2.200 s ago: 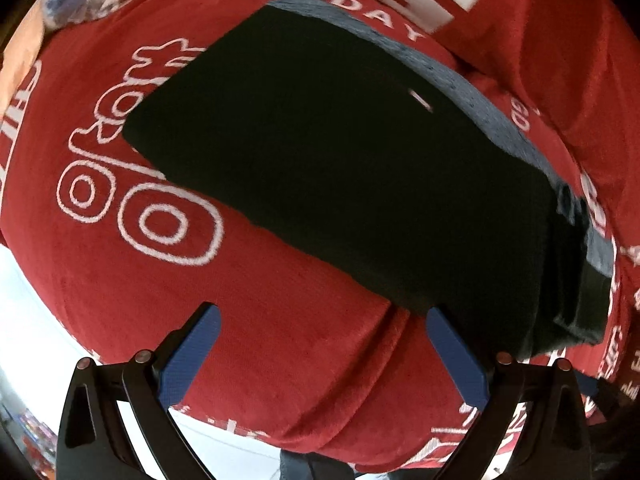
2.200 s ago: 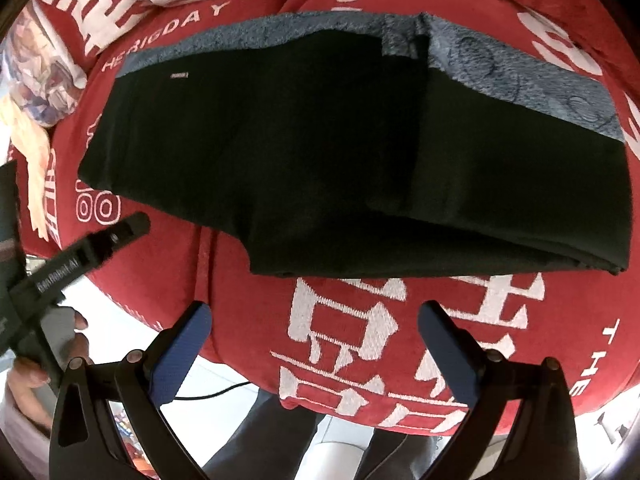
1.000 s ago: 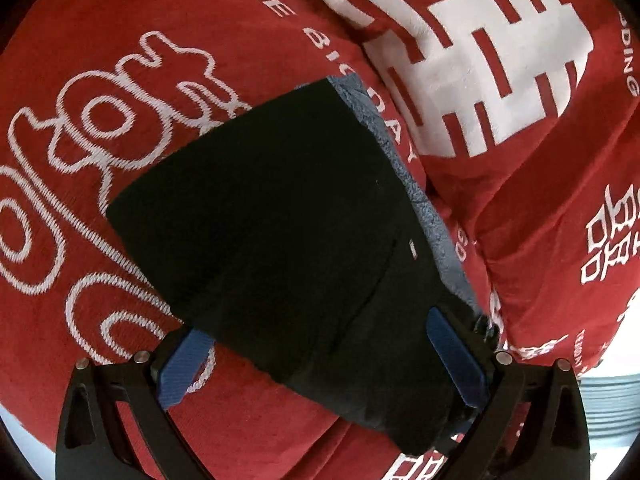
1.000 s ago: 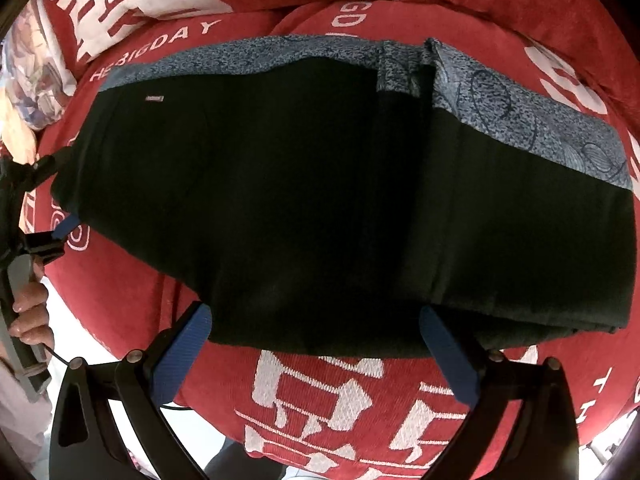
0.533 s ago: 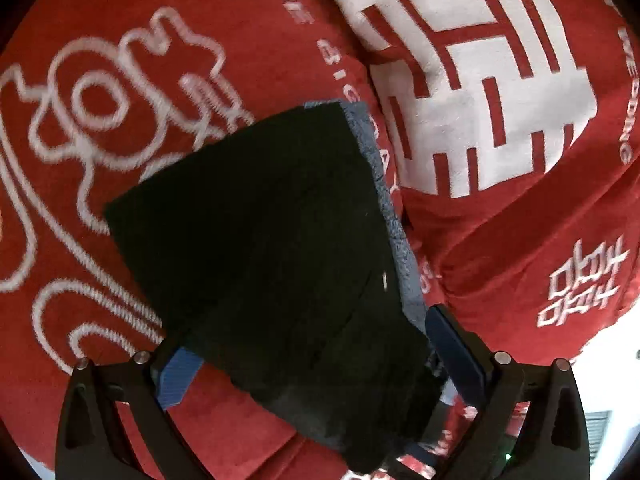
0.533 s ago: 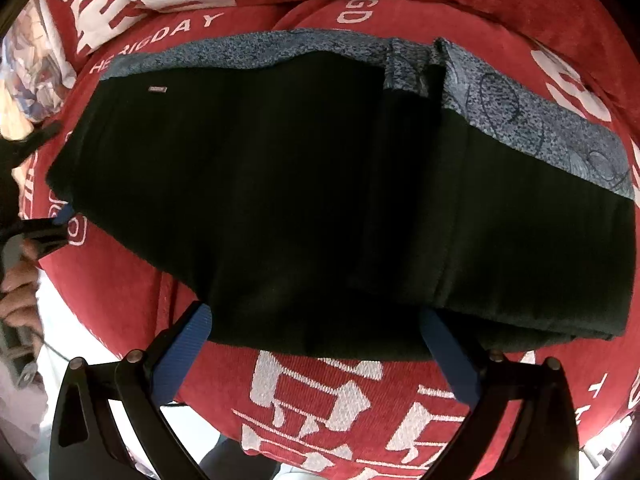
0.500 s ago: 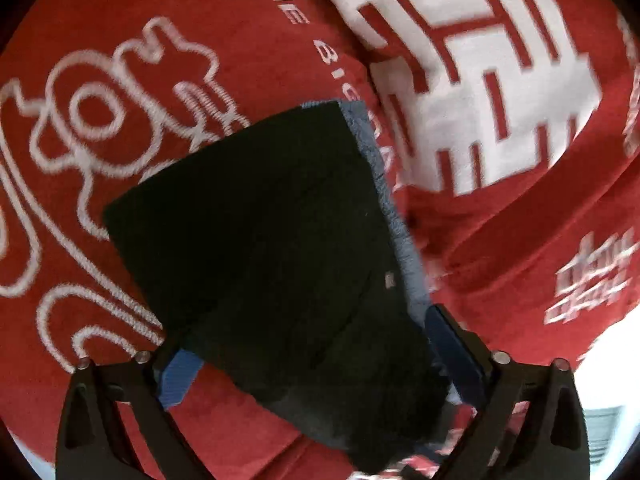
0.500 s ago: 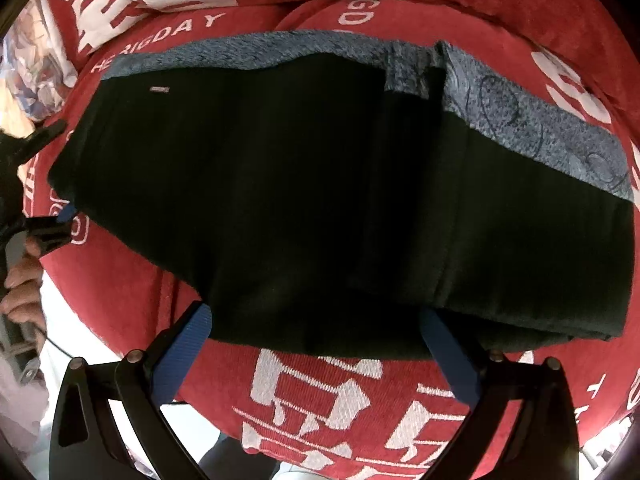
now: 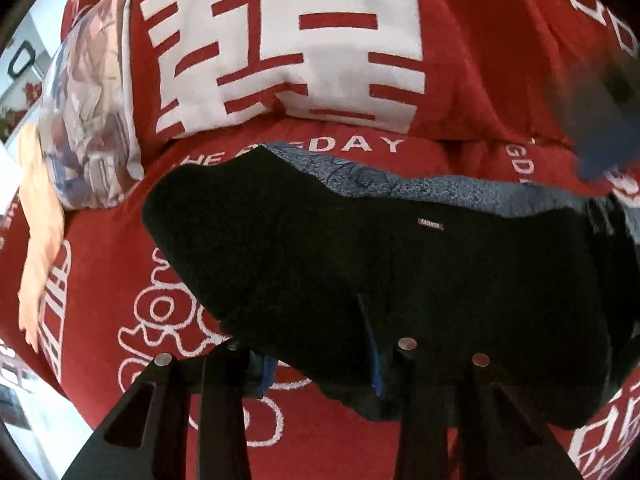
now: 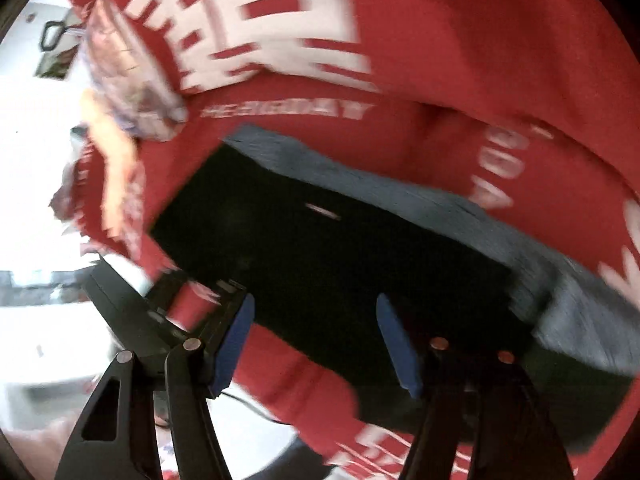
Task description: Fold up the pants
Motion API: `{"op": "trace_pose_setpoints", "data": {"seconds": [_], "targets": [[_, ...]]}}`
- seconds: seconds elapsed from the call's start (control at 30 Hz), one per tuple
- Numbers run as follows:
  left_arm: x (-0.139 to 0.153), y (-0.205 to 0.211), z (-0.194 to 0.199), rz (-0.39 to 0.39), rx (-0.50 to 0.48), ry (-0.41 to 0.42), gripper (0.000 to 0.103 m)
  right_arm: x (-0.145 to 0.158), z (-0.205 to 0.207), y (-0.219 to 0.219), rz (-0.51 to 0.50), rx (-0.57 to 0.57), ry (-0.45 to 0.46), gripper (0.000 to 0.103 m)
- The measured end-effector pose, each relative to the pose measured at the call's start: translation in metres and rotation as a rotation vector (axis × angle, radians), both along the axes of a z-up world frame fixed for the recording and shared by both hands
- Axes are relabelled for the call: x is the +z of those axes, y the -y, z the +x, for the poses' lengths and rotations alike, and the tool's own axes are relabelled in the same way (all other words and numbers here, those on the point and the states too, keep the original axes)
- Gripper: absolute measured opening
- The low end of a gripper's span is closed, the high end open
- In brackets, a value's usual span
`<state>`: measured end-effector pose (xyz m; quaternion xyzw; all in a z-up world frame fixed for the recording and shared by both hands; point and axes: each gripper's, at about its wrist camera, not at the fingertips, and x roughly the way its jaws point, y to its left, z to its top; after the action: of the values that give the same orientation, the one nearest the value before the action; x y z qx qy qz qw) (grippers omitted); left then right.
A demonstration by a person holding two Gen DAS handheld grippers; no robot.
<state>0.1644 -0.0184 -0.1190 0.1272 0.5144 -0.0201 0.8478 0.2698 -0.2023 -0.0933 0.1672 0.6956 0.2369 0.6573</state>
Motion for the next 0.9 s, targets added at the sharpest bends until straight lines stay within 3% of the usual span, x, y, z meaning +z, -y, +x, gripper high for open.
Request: {"op": "trace_pose_setpoints", "data": {"seconds": [0.07,0.2,0.27,0.37,0.47,0.5,0.53,0.57,0.67,0.9], "targets": [[-0.002,0.003,0.000,0.017,-0.010,0.006,0.037,0.001,0.020,-0.030,0.032,0.052,-0.024,0.082],[-0.003,0.007,-0.008,0.047,-0.038,0.037,0.037,0.001,0.053,-0.102,0.069,0.199,-0.037,0.083],[-0.002,0.010,-0.012,0.067,-0.055,0.057,0.037,-0.007,0.061,-0.139,0.079,0.285,-0.089,0.083],[-0.001,0.016,-0.018,0.092,-0.081,0.093,0.037,-0.026,0.059,-0.176,0.009,0.399,-0.168,0.083],[-0.002,0.020,-0.020,0.114,-0.104,0.112,0.037,-0.042,0.056,-0.197,-0.094,0.485,-0.187,0.079],[-0.001,0.020,-0.019,0.109,-0.102,0.104,0.037,-0.045,0.053,-0.195,-0.112,0.482,-0.185,0.068],[-0.001,0.020,-0.018,0.098,-0.096,0.091,0.037,-0.046,0.053,-0.191,-0.110,0.465,-0.186,0.033],[0.003,0.022,-0.019,0.087,-0.100,0.097,0.037,-0.046,0.051,-0.183,-0.100,0.436,-0.189,0.021],[0.021,0.035,-0.022,0.078,-0.129,0.121,0.037,-0.038,0.050,-0.154,-0.047,0.329,-0.159,0.018],[0.086,0.079,-0.034,-0.009,-0.167,0.198,0.037,0.016,0.027,-0.063,0.195,0.139,-0.061,0.018]]}}
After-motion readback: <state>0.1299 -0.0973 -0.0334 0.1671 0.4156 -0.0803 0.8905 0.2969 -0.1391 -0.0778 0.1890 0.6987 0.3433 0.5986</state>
